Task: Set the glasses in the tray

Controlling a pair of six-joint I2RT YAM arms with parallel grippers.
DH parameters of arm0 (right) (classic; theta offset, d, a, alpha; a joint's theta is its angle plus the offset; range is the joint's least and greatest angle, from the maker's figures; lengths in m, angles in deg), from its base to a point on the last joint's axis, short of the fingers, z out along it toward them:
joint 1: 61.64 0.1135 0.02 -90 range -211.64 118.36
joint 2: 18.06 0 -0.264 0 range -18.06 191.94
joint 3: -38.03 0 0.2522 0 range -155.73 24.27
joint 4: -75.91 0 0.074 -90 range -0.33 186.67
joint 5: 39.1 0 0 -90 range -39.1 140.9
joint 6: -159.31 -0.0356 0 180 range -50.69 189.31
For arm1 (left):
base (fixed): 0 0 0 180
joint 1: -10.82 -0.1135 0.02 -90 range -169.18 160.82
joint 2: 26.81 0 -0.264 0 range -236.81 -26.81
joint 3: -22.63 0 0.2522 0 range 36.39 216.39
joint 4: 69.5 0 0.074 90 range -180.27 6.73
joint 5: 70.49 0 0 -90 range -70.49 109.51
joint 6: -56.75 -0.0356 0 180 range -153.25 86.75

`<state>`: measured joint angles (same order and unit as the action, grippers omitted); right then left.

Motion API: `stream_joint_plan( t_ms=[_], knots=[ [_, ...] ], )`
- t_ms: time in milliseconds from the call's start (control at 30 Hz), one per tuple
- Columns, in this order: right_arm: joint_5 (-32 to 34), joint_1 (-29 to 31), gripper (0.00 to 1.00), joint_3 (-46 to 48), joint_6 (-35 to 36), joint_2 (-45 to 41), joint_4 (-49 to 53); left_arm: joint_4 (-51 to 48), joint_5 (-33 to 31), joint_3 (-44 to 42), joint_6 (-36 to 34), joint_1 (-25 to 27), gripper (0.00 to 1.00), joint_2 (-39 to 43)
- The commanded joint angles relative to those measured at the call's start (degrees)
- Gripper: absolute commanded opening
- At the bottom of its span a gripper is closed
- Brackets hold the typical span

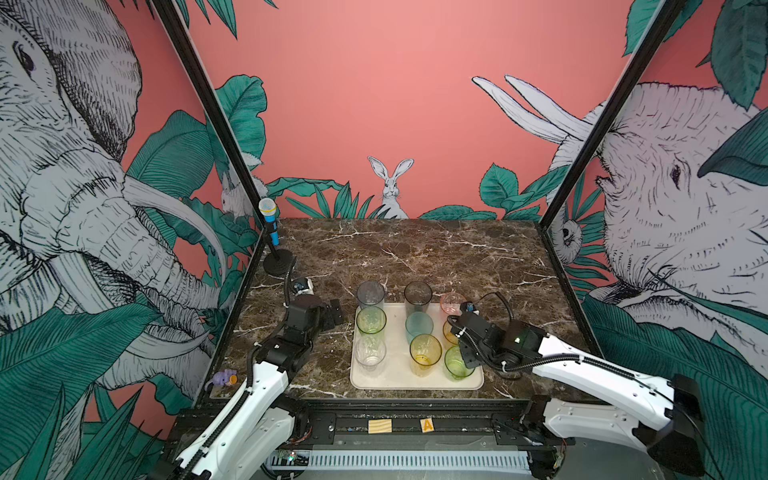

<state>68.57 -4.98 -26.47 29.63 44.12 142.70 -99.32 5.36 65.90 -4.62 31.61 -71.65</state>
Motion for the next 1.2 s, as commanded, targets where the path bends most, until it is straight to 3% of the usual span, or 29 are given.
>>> stream_joint_plan(
  t_ms=[0,233,333,567,800,1000,1167],
  knots=[
    [3.9,0.3,0.51,-2.5,3.0,-2.6,1.6,-0.8,-1.1,1.4,-0.9,-0.2,0.99,0.7],
    [16.0,-1.7,0.67,-3.8,10.6,-6.9,-4.7,-0.9,-2.2,5.3,-2.6,-0.2,0.99,-1.8],
    [19.3,-5.3,0.72,-4.3,15.1,-7.8,-9.5,-0.9,-3.2,7.1,-3.5,-0.2,1.0,-3.7],
    [13.4,-18.7,0.84,-3.2,25.9,-8.3,-23.0,0.4,-6.2,12.2,-7.7,-0.2,1.0,-8.9],
    [8.0,-32.2,0.98,3.4,33.0,-4.4,-43.9,4.7,-11.3,14.9,-14.5,-1.9,1.0,-15.1],
    [9.0,-44.0,0.99,6.2,27.3,5.3,-52.8,14.9,-21.1,10.1,-17.6,-5.4,1.0,-17.1],
    [7.7,-48.7,1.0,10.4,26.2,9.0,-61.6,29.2,-23.7,3.1,-26.6,-6.7,1.0,-19.9]
  ],
)
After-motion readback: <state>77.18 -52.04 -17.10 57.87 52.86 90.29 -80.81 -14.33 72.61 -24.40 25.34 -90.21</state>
